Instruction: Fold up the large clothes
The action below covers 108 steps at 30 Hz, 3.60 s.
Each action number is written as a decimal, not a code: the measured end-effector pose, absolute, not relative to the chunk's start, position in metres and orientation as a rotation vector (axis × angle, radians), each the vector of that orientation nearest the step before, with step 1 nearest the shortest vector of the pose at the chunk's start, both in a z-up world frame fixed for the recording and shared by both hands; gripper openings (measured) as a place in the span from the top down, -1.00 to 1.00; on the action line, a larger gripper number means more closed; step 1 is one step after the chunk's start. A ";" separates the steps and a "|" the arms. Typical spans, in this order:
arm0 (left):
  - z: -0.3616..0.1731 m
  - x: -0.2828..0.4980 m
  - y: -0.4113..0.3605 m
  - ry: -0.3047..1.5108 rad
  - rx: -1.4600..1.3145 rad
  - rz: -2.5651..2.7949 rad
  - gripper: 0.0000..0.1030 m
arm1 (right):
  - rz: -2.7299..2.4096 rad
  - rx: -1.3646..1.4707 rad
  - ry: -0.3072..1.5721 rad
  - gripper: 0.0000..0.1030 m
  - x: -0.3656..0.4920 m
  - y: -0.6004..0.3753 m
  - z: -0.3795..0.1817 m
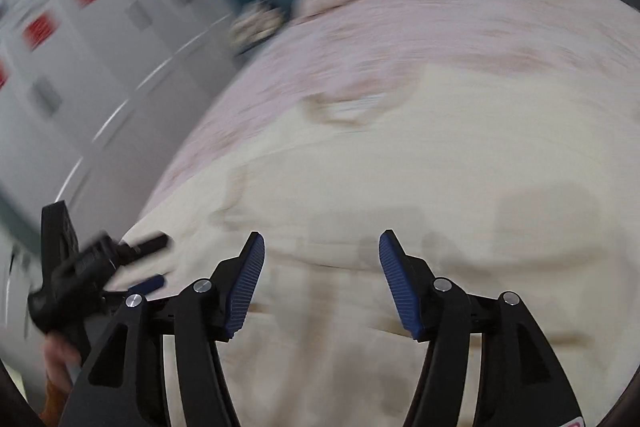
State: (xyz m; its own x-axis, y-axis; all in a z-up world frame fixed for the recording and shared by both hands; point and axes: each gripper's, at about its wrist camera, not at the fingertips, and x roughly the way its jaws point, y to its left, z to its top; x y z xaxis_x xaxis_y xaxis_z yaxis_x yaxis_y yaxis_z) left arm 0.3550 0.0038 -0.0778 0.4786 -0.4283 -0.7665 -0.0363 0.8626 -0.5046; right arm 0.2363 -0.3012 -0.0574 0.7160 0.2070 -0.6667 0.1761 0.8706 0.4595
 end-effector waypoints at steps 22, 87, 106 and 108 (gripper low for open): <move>-0.070 0.414 -0.043 0.968 -0.181 -0.231 0.89 | -0.268 0.609 0.754 0.90 0.262 -0.422 -0.081; -0.099 0.345 -0.041 0.856 0.031 -0.131 -0.38 | -0.438 0.146 0.966 0.73 0.282 -0.324 -0.093; -0.099 0.317 0.380 0.790 -0.730 0.380 -0.70 | -0.140 0.259 1.063 0.72 0.356 -0.137 -0.120; -0.107 0.327 0.389 0.792 -0.759 0.367 -0.70 | -0.145 0.252 1.058 0.72 0.354 -0.138 -0.127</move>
State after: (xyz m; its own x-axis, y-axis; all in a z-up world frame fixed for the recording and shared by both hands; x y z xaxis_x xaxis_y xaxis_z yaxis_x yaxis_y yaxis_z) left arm 0.3267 0.3892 -0.1070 0.6597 0.0220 -0.7512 -0.5590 0.6824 -0.4710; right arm 0.3538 -0.1380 -0.1269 0.4844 0.0030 -0.8749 0.2382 0.9618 0.1352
